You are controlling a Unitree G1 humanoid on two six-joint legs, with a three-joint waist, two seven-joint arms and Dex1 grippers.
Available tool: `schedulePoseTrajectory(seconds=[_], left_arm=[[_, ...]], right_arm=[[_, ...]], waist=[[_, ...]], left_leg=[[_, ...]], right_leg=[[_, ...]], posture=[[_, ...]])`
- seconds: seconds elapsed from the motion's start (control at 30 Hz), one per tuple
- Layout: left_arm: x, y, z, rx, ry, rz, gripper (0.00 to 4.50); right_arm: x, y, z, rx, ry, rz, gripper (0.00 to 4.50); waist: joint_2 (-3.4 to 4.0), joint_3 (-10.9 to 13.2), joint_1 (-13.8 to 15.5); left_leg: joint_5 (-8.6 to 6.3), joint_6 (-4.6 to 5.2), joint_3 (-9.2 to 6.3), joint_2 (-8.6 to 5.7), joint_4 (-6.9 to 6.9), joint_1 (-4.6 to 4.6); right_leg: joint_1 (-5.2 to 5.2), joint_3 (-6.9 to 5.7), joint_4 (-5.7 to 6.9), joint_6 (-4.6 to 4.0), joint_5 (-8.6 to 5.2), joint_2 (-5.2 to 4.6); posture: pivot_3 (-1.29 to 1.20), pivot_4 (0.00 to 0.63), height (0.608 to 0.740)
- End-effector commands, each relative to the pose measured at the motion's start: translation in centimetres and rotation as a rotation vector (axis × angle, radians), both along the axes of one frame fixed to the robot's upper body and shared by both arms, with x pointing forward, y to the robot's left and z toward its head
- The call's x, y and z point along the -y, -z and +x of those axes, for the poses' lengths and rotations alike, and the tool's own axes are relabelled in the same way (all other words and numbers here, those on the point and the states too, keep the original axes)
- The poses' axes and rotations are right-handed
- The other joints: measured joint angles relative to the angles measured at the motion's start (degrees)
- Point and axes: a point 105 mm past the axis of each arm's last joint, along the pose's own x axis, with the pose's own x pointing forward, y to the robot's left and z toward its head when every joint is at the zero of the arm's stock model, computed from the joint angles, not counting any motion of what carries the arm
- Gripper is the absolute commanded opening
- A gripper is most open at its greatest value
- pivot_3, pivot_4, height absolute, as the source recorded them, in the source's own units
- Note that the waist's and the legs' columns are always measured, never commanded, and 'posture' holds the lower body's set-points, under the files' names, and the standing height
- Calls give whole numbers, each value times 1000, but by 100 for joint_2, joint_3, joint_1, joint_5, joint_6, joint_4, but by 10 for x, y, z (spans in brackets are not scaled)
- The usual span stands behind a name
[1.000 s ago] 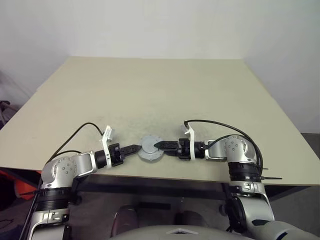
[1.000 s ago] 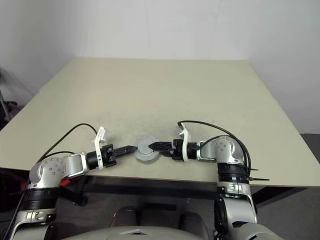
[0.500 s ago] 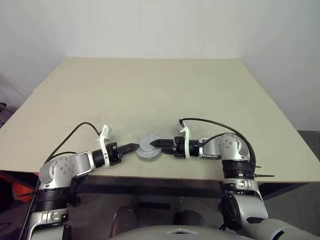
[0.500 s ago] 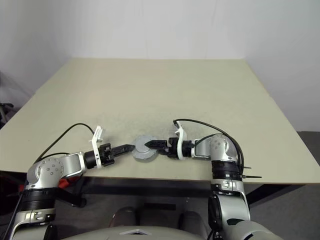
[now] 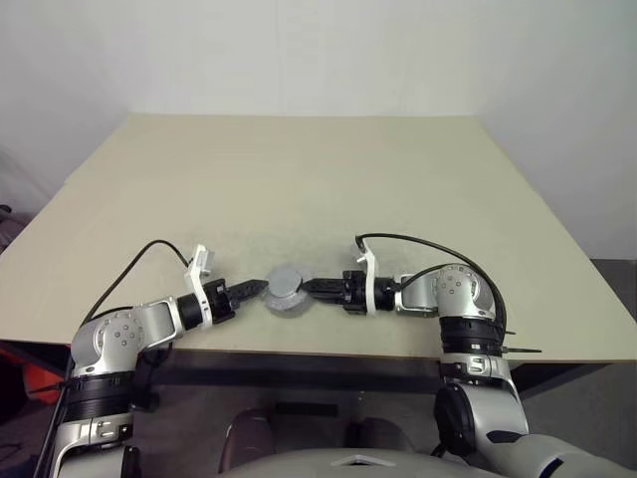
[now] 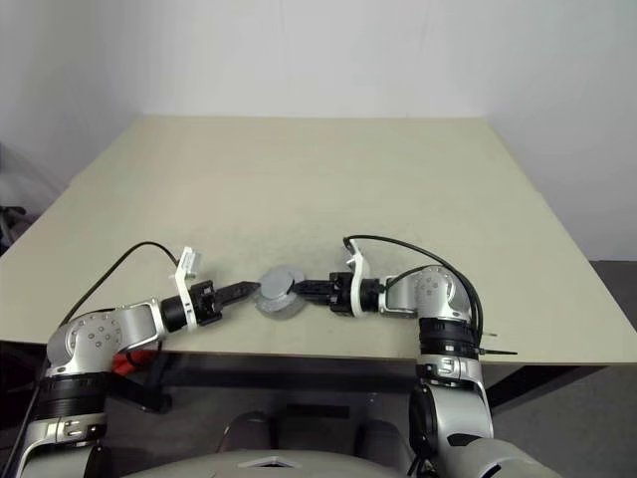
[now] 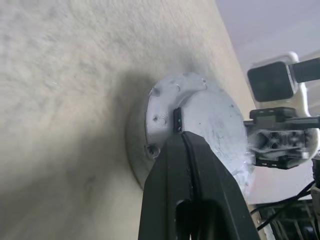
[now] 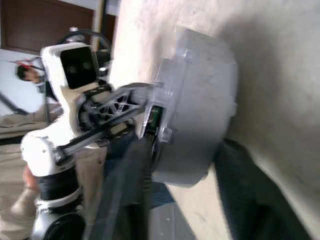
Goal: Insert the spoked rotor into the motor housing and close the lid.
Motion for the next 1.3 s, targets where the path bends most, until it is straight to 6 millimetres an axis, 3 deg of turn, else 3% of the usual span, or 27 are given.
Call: schedulePoseTrajectory(seconds=[0.03,0.33,0.53,0.83,1.03,1.23,1.3], left_arm=[[17,2,-4,-9,61,-15,0],[13,-2,1,12,22,-34,0],[-18,-33,29,123,-200,-196,0],[-49,-54,35,189,-395,-348,0],[-52,-56,32,176,-440,-429,1954],[-39,-62,32,118,-401,-561,4032],[-35,-62,32,103,-391,-579,4480]], right_arm=[[-27,-30,-1,77,-87,115,1127],[-26,-32,6,51,-54,141,1127],[-23,-49,31,21,73,260,1127],[-28,-74,58,54,166,338,1127],[-32,-89,71,74,181,355,1127],[-39,-98,63,93,103,351,1127],[-41,-98,61,96,90,345,1127]], waist=[[-1,0,1],[0,0,3],[-2,4,-1],[-3,4,2],[-4,4,-1],[-9,6,18],[-9,6,17]], left_leg=[[0,-1,0,0,0,0],[5,-9,0,0,-3,-6],[10,-18,0,3,0,-42],[-2,-1,-4,4,-7,-97],[-1,-2,-7,5,3,-111],[-1,-2,-8,5,11,-116],[-1,-2,-9,6,11,-114]], right_leg=[[1,0,0,0,0,0],[-3,1,1,-1,0,1],[-38,2,4,-9,5,14],[-85,1,2,-64,38,23],[-92,-2,4,-64,39,23],[-90,-2,5,-57,44,23],[-90,-2,8,-49,50,24]], posture=[[0,0,740],[0,0,740],[0,0,740],[0,0,740],[0,0,740],[0,0,740],[0,0,740]])
